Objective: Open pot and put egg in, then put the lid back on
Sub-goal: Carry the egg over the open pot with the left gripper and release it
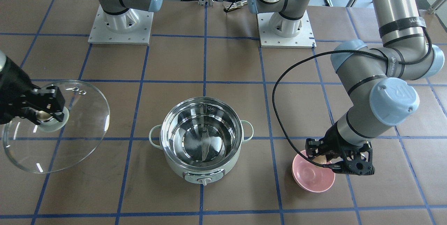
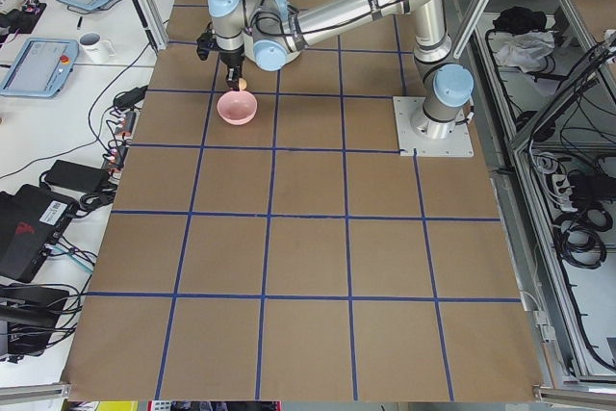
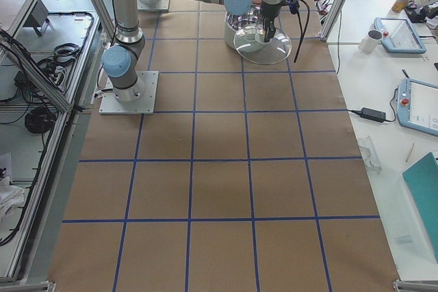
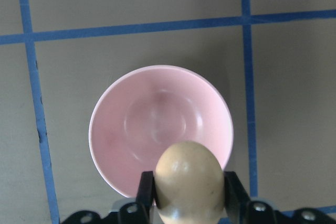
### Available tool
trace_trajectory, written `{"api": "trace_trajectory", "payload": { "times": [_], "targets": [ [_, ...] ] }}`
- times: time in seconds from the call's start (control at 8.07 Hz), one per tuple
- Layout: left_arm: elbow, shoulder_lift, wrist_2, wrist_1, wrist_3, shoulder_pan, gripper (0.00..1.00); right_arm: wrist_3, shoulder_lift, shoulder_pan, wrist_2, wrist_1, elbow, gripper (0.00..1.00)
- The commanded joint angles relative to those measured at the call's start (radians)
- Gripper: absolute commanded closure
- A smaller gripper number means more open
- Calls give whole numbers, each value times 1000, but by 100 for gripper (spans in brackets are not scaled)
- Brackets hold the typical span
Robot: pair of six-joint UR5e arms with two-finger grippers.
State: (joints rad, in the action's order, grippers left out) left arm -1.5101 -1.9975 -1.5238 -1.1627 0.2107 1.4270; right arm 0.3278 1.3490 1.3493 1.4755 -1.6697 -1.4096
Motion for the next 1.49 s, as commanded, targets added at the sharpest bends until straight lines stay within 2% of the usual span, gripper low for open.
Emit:
{"api": "trace_trajectory", "payload": {
  "times": [0.0, 0.37, 0.5, 0.62, 0.87, 1.36],
  "targets": [
    [2, 110, 19, -35, -232, 178, 60, 177, -4, -177, -4, 36, -11, 100],
    [-1, 108, 23, -23, -612, 372, 60, 198, -4, -208, -1, 51, -12, 100],
    [-4, 73, 24, -9, -695, 416, 60, 198, -2, -210, -1, 51, -12, 100],
    [-4, 21, 25, 70, -771, 471, 60, 200, -2, -210, -1, 51, -11, 100],
    [-5, -61, 16, 109, -806, 529, 60, 198, 1, -210, -4, 57, -14, 100],
    [1, -124, 11, 110, -748, 527, 59, 192, 2, -210, -7, 57, -14, 100]
  ]
}}
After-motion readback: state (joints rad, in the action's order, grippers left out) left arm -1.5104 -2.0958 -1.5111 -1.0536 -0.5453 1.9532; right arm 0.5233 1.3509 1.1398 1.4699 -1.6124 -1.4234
